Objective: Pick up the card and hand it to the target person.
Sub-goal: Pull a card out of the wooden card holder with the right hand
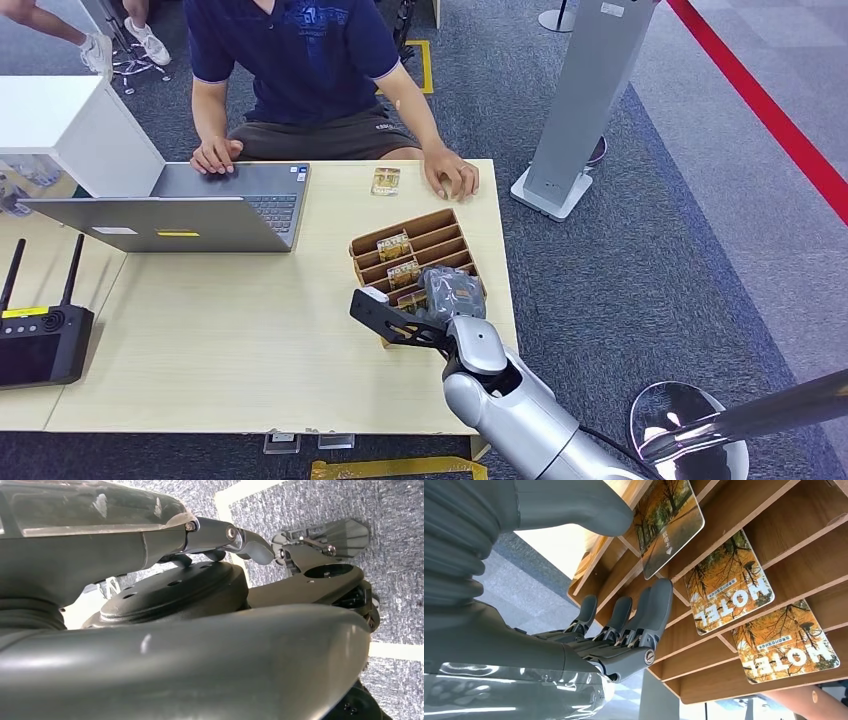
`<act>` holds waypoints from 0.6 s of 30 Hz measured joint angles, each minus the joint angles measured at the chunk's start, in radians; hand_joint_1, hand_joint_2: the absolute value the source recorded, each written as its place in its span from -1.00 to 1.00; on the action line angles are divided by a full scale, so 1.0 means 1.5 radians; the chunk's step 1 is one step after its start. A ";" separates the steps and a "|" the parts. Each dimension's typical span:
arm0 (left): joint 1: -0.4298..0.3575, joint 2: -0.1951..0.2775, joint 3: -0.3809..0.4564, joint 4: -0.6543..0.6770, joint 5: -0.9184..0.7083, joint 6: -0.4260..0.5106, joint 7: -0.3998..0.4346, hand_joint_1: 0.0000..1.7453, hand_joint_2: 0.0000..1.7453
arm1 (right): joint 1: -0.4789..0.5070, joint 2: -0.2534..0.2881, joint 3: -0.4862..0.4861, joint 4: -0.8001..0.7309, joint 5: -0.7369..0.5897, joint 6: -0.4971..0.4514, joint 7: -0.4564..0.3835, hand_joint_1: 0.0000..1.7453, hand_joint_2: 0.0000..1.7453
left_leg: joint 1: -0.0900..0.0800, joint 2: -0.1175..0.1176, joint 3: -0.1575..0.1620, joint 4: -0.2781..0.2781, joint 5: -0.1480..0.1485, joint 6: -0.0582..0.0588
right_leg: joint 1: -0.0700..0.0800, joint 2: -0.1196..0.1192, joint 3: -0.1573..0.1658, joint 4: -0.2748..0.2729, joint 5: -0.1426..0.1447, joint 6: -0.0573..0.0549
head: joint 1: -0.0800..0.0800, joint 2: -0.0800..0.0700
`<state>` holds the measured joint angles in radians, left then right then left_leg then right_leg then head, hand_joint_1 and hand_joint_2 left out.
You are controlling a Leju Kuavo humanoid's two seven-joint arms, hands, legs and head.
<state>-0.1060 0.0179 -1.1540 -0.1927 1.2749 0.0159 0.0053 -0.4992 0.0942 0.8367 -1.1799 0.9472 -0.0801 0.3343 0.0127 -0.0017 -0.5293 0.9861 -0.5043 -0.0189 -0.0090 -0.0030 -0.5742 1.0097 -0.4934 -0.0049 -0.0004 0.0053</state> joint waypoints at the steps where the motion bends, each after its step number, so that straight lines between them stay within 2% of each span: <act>1: 0.000 0.000 0.000 0.000 0.000 0.000 0.000 -1.00 -1.00 | 0.000 0.000 0.000 0.000 0.000 0.000 -0.001 -0.08 1.00 | 0.000 0.000 0.000 0.000 0.000 0.000 | 0.000 0.000 0.000 0.000 0.000 0.000 | 0.000 0.000; 9: 0.000 0.000 0.000 0.000 0.000 0.000 0.000 -1.00 -1.00 | 0.003 0.001 -0.003 0.002 0.005 0.005 -0.010 -0.02 1.00 | 0.000 0.000 0.000 0.000 0.000 0.000 | 0.000 0.000 0.000 0.000 0.000 0.000 | 0.000 0.000; 18: 0.000 0.000 0.000 0.000 0.000 0.000 -0.001 -1.00 -1.00 | 0.004 0.011 -0.002 0.011 0.005 0.011 -0.017 -0.04 1.00 | 0.000 0.000 0.000 0.000 0.000 0.000 | 0.000 0.000 0.000 0.000 0.000 0.000 | 0.000 0.000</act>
<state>-0.1060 0.0175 -1.1540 -0.1926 1.2746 0.0153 0.0034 -0.4926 0.1102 0.8341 -1.1640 0.9548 -0.0639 0.3083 0.0127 -0.0017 -0.5294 0.9861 -0.5043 -0.0189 -0.0090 -0.0030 -0.5741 1.0097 -0.4934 -0.0049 -0.0004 0.0053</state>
